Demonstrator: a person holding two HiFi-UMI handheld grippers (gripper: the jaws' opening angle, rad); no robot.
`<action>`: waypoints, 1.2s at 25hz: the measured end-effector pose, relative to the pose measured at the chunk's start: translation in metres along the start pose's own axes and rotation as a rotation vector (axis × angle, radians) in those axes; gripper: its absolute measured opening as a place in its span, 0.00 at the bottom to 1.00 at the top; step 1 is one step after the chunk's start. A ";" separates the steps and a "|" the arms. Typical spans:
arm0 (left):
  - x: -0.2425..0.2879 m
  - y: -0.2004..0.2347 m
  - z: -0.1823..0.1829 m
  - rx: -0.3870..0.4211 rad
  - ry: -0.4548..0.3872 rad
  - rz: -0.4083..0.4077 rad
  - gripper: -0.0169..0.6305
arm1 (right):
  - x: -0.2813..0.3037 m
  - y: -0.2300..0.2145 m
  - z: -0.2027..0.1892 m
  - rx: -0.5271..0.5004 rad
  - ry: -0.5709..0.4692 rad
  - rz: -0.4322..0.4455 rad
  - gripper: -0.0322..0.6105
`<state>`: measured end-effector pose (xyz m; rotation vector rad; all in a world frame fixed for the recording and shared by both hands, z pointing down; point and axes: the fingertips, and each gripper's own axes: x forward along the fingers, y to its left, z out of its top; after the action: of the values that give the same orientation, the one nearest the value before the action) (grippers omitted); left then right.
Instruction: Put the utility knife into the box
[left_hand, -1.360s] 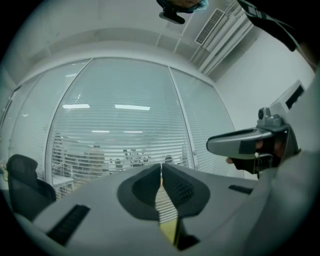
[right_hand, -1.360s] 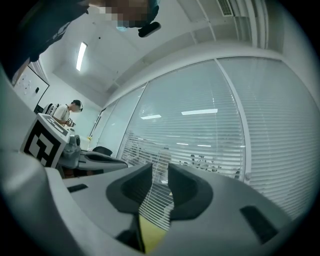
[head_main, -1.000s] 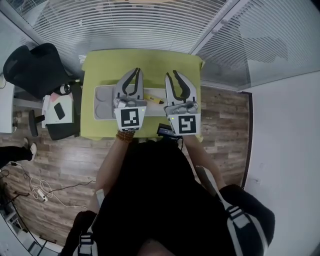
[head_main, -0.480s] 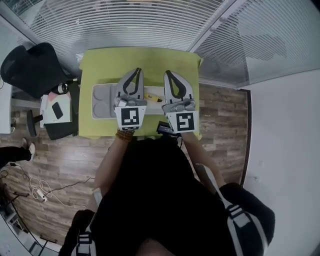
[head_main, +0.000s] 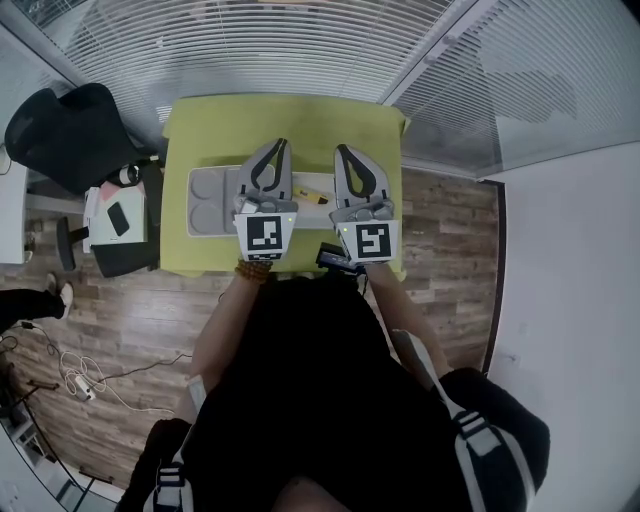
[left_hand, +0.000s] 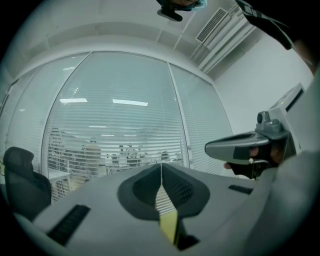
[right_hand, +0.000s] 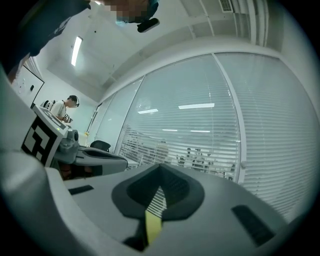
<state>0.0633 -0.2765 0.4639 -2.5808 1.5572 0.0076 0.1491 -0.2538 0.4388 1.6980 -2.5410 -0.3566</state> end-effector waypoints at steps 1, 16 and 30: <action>-0.001 0.000 -0.001 -0.002 0.003 0.000 0.05 | -0.001 0.000 -0.004 0.001 0.013 0.001 0.05; -0.007 0.008 -0.012 -0.012 0.033 0.014 0.05 | 0.001 0.007 -0.025 0.024 0.086 0.022 0.05; -0.012 0.014 -0.024 -0.026 0.054 0.027 0.05 | 0.003 0.016 -0.043 0.035 0.131 0.055 0.05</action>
<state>0.0436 -0.2749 0.4868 -2.6002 1.6210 -0.0397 0.1415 -0.2578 0.4834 1.6012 -2.5074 -0.1917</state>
